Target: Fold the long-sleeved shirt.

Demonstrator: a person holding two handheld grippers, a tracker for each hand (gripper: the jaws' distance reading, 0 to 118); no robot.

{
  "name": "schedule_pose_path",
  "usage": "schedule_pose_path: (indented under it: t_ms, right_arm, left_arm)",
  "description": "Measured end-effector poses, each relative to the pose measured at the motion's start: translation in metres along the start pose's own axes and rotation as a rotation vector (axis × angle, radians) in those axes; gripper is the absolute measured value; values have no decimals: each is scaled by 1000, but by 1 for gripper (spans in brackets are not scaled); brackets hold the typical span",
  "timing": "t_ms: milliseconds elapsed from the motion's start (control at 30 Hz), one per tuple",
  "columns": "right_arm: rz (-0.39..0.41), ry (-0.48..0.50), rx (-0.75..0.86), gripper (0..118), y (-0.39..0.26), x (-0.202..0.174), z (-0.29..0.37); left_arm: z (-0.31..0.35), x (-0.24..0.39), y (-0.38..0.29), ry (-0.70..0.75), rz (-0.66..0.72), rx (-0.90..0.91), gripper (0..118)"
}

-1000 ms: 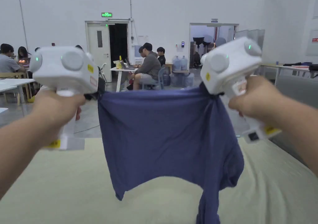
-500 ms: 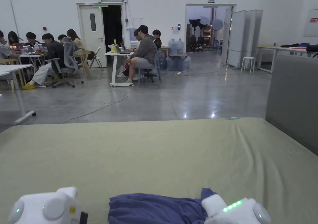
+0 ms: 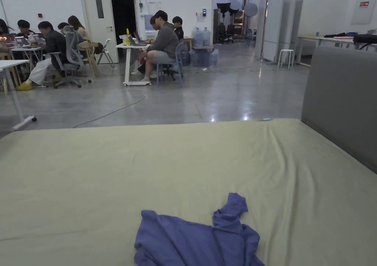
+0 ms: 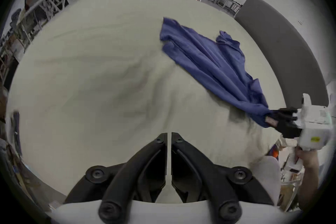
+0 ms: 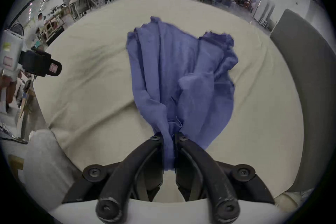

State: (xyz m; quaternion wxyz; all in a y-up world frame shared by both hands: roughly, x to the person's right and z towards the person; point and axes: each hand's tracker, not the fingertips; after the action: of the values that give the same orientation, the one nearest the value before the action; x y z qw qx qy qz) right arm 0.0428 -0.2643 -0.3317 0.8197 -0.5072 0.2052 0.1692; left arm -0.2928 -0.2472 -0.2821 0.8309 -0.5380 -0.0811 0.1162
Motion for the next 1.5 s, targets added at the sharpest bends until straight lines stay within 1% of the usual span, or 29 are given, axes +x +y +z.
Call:
schedule_pose_path:
  t_ms: [100, 133, 167, 200, 233, 267, 300, 333, 367, 400, 467, 500, 533, 567, 600, 633, 667, 733, 800, 867, 967, 1000, 1033, 1067, 1100, 1200, 1300, 1367, 1500]
  right_arm:
    - [-38, 7, -82, 7, -4, -1, -24]
    - [-48, 17, -117, 15, -4, 0, -33]
    - [-66, 35, -155, 34, -3, 3, -39]
    - [-101, 63, -155, 59, -1, 5, -39]
    - [-146, 84, -114, 72, 1, 7, -31]
    - [-152, 84, -50, 75, 3, 7, -14]
    - [-159, 67, 10, 75, 5, 7, 6]
    - [-165, 58, 62, 75, 4, 7, 25]
    - [-176, 76, 119, 76, 0, 6, 46]
    - [-196, 113, 166, 80, -8, 6, 66]
    - [-228, 175, 174, 81, -25, 0, 83]
    - [-228, 188, 164, 79, -35, -3, 86]
    - [-224, 195, 145, 69, -44, -6, 85]
    - [-221, 201, 118, 44, -54, -11, 82]
    - [-223, 195, 101, 0, -62, -16, 77]
    - [-225, 198, 73, 0, -69, -19, 73]
    - [-227, 178, 41, 0, -73, -24, 65]
    - [-252, 207, 40, 0, -78, -21, 61]
    - [-287, 257, 29, 0, -75, -16, 57]
    - [-313, 288, 47, 0, -71, -6, 58]
    - [-328, 283, 76, 0, -67, 1, 62]
    - [-339, 283, 83, 0, -68, 5, 62]
    - [-362, 283, 85, 0, -69, 10, 62]
    - [-392, 287, 81, 0, -71, 10, 61]
    - [-417, 295, 77, 0, -74, 15, 60]
    - [-487, 316, 39, 0, -84, 26, 45]
    - [-521, 291, -6, 0, -90, 38, 30]
    - [-561, 310, -23, 0, -90, 39, 25]
    - [-563, 267, -23, 0, -80, 47, 28]
  left_arm:
    - [0, 13, -15, -4, -23, -3, 0]
    - [1, 16, -18, 0, -24, -1, 0]
    - [0, 19, -21, -3, -20, -1, 0]
    - [2, 19, -23, -28, 4, -4, 0]
    - [6, 21, -25, -61, 34, 3, 0]
    - [12, 21, -27, -89, 61, 30, 12]
    - [19, 25, -32, -92, 76, 75, 64]
    - [24, 27, -36, -101, 82, 106, 107]
    - [28, 29, -43, -104, 84, 129, 118]
    - [30, 33, -53, -119, 100, 167, 117]
    - [19, 36, -56, -115, 70, 144, 117]
    - [11, 38, -60, -99, 58, 112, 116]
    - [3, 40, -64, -75, 44, 82, 113]
    - [24, 46, -77, -60, 14, 43, 98]
    - [20, 50, -82, -43, -21, 22, 51]
    - [17, 54, -84, -31, -51, 13, 9]
    - [13, 57, -84, -13, -63, -2, 0]
    - [-3, 56, -68, -20, -57, -23, 0]
    - [-14, 47, -37, -173, -39, -79, 0]
    - [-29, 43, 8, -181, -25, -60, 0]
    - [-49, 40, 101, -156, -109, 21, 2]
    - [-58, 37, 135, -86, -126, 57, 42]
    - [-71, 35, 168, -42, -143, 67, 90]
    - [-88, 28, 203, -8, -145, 81, 118]
    - [-100, 23, 233, -3, -130, 201, 116]
    - [-157, 12, 288, 111, -95, 71, 116]
    - [-202, 1, 327, 113, -51, 26, 116]
    - [-229, -7, 340, 119, 0, 41, 115]
    - [-250, 5, 331, 234, -68, -31, 109]
